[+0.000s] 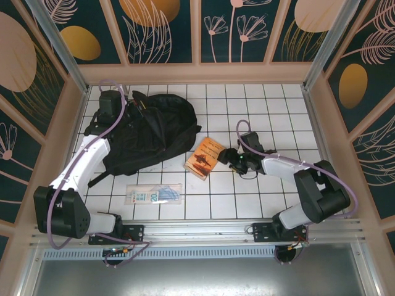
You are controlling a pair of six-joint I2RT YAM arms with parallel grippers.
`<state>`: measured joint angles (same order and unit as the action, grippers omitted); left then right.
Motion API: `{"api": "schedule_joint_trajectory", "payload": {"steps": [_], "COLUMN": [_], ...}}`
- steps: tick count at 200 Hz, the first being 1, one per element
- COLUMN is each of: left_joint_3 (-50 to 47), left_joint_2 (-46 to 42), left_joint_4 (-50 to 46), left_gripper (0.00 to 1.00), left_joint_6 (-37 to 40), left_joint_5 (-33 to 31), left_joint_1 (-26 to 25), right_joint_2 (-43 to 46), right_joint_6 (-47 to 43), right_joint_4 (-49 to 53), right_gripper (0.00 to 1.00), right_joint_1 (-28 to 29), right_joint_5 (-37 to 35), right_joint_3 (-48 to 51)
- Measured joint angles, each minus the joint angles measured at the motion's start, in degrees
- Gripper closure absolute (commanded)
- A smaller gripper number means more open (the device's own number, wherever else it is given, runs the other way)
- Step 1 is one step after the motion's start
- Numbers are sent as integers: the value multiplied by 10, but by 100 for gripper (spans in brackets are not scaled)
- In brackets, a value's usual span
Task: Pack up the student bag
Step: Close the student bag at the middle-left of the table.
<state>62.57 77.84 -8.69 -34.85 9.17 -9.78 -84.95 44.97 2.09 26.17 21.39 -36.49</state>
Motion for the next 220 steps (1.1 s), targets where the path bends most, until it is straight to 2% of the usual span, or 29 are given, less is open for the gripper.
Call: {"api": "schedule_joint_trajectory", "payload": {"steps": [12,42,62,121,167,220], "left_joint_3": [0,-4,-8,-17,-38,-41], "left_joint_2": [11,62,80,89,99,100], "left_joint_4": [3,15,21,37,51,50], "left_gripper": [100,100,100,100,100,100], "left_joint_6": [4,14,17,12,1,-2], "left_joint_5": [-2,0,12,71,89,84], "left_joint_1": [-14,-85,-110,-120,-124,-124], "right_joint_2": [-13,-46,-77,-159,-167,-165], "right_joint_6": [3,21,38,93,171,201], "right_joint_4": [-4,-24,-44,-97,-196,-201], "right_gripper": [32,31,30,30,30,30], "right_joint_1": [0,-3,-1,27,31,73], "right_joint_5": [3,22,37,58,84,91], "right_joint_3": [-1,-21,-43,-114,-91,-95]}}
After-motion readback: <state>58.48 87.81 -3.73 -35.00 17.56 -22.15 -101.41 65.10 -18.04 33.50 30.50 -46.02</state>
